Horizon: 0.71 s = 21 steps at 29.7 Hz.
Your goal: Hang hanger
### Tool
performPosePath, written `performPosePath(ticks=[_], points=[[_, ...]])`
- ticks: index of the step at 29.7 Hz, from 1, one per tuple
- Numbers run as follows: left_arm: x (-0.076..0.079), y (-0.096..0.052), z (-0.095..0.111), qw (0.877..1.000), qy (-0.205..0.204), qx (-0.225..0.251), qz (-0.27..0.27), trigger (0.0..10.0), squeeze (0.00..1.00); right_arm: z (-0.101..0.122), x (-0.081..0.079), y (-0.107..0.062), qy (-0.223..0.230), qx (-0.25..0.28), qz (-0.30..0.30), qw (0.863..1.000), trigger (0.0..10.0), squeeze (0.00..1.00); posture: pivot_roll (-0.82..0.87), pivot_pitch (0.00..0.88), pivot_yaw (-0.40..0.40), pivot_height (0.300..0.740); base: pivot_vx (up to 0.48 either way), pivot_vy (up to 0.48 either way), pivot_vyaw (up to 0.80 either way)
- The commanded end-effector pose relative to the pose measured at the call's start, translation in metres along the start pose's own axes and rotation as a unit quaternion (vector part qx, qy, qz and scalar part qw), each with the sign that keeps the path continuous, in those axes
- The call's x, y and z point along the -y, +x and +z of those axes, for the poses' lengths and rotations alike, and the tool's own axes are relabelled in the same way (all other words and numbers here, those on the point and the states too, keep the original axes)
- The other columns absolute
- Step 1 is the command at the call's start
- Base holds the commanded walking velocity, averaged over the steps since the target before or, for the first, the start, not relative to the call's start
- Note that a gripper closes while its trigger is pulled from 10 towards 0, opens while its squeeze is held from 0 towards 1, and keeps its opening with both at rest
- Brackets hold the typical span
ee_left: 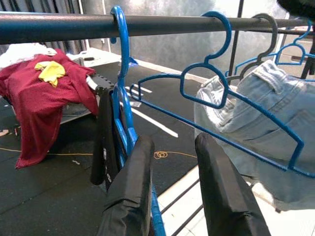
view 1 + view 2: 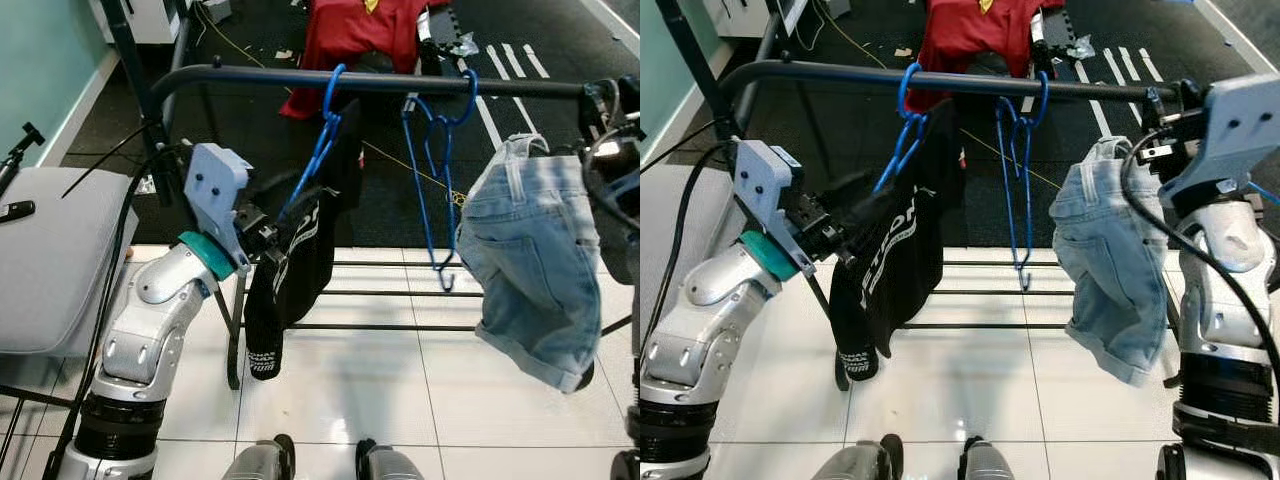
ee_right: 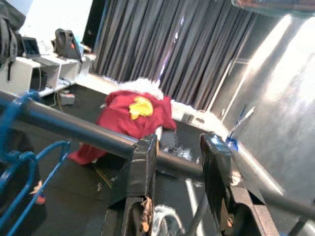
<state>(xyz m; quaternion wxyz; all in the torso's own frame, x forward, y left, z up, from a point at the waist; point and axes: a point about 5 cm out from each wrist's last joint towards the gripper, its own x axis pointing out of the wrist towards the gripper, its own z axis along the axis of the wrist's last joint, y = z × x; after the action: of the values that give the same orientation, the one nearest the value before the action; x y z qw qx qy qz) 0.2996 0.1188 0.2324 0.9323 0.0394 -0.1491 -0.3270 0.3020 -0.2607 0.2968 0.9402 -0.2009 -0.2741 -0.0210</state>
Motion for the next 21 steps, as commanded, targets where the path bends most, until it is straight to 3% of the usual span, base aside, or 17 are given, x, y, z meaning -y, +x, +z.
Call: performPosePath(ticks=[1,2,3,4,6,7,9,15,17,21], points=[[-0.004,-0.002,-0.003,1.000,-0.012,-0.007,0.014,10.0,0.00,0.008,-0.005,-0.001,-0.017,0.018,0.001,1.000,10.0,0.00,-0.07,0.105,0.054,0.740,0.000,0.000,0.00],[-0.009,-0.003,-0.002,0.999,-0.017,-0.004,0.033,10.0,0.00,0.020,-0.014,-0.002,-0.035,0.052,0.010,0.998,10.0,0.00,-0.07,0.105,0.053,0.740,0.000,0.000,0.00],[-0.009,-0.003,-0.002,0.999,-0.017,-0.004,0.033,10.0,0.00,0.020,-0.014,-0.002,-0.035,0.052,0.010,0.998,10.0,0.00,-0.07,0.105,0.053,0.740,0.000,0.000,0.00],[-0.015,-0.006,-0.002,0.998,-0.026,-0.004,0.056,10.0,0.00,0.031,-0.028,-0.003,-0.025,0.088,0.027,0.995,10.0,0.00,-0.07,0.107,0.052,0.740,0.000,0.000,0.00],[-0.015,-0.006,-0.002,0.998,-0.026,-0.004,0.056,10.0,0.00,0.031,-0.028,-0.003,-0.025,0.088,0.027,0.995,10.0,0.00,-0.07,0.107,0.052,0.740,0.000,0.000,0.00],[-0.021,-0.009,-0.001,0.996,-0.032,0.000,0.079,10.0,0.00,0.035,-0.043,-0.004,0.034,0.103,0.036,0.993,10.0,0.00,-0.06,0.106,0.049,0.740,0.000,0.000,0.00],[-0.030,-0.013,0.000,0.993,-0.020,-0.001,0.112,10.0,0.00,0.029,-0.071,-0.005,0.179,0.081,0.050,0.979,10.0,0.00,-0.04,0.105,0.046,0.740,0.000,0.000,0.00],[-0.036,-0.016,-0.001,0.990,-0.016,-0.003,0.143,10.0,0.00,0.011,-0.099,-0.010,0.247,0.026,0.078,0.965,10.0,0.00,-0.04,0.106,0.050,0.740,0.000,0.000,0.00],[-0.034,-0.017,-0.002,0.989,-0.022,-0.005,0.145,10.0,0.00,0.002,-0.110,-0.013,0.296,-0.005,0.067,0.953,10.0,0.00,-0.04,0.108,0.047,0.740,0.000,0.000,0.00],[-0.033,-0.017,-0.002,0.989,-0.024,-0.007,0.144,10.0,0.00,0.000,-0.114,-0.014,0.301,-0.012,0.068,0.951,10.0,0.00,-0.04,0.110,0.048,0.740,0.000,0.000,0.00]])
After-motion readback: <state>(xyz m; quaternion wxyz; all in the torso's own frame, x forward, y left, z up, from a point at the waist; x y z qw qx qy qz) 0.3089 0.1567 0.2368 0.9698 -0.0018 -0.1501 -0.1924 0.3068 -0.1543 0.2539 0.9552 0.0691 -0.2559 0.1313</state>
